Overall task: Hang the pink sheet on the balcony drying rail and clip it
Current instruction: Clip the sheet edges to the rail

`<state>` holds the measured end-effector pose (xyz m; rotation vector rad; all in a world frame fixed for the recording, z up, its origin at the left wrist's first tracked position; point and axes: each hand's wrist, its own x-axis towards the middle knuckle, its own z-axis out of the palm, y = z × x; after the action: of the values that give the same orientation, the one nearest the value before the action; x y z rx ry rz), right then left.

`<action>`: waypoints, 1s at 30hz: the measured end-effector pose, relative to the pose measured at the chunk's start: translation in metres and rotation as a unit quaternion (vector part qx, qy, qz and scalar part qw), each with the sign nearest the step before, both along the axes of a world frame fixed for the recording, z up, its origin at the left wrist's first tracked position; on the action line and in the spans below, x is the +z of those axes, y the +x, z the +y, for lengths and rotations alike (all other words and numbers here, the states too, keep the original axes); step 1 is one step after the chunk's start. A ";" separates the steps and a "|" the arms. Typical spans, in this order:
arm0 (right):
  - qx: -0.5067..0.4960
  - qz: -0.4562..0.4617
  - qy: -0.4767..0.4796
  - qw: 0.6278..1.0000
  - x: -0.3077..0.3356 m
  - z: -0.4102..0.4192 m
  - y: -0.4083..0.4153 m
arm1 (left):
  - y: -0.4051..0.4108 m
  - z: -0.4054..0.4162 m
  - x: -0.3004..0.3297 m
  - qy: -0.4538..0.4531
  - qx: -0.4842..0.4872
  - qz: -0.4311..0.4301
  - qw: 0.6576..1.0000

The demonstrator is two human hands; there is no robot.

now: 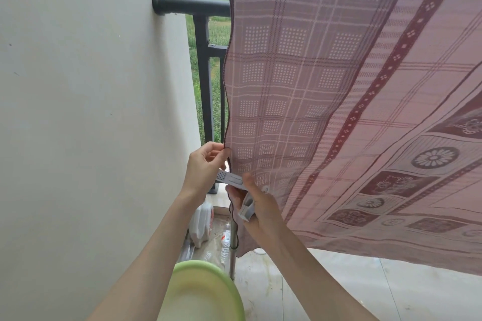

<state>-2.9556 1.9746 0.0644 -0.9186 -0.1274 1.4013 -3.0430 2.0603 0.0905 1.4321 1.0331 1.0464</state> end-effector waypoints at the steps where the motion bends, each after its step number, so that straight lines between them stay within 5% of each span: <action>1: 0.009 -0.049 -0.012 0.999 -0.002 -0.001 -0.001 | 0.000 -0.001 -0.001 0.011 0.012 0.003 1.000; 6: 0.095 -0.231 0.010 0.968 -0.008 -0.016 0.006 | 0.002 -0.005 -0.002 0.010 0.041 -0.014 0.999; 11: 0.240 -0.398 0.066 0.883 -0.001 -0.028 0.013 | 0.003 -0.005 0.003 -0.011 0.026 -0.002 1.000; 21: 0.212 -0.267 0.071 0.937 -0.013 -0.007 0.000 | -0.014 0.011 0.030 0.010 -0.042 0.118 0.992; 30: 0.201 -0.207 0.118 0.950 -0.007 0.005 -0.012 | -0.014 0.005 0.039 -0.056 -0.020 0.094 0.994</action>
<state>-2.9676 1.9801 0.0571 -1.0098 -0.8222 1.5019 -3.0568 2.0654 0.1292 1.4745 1.1749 0.8232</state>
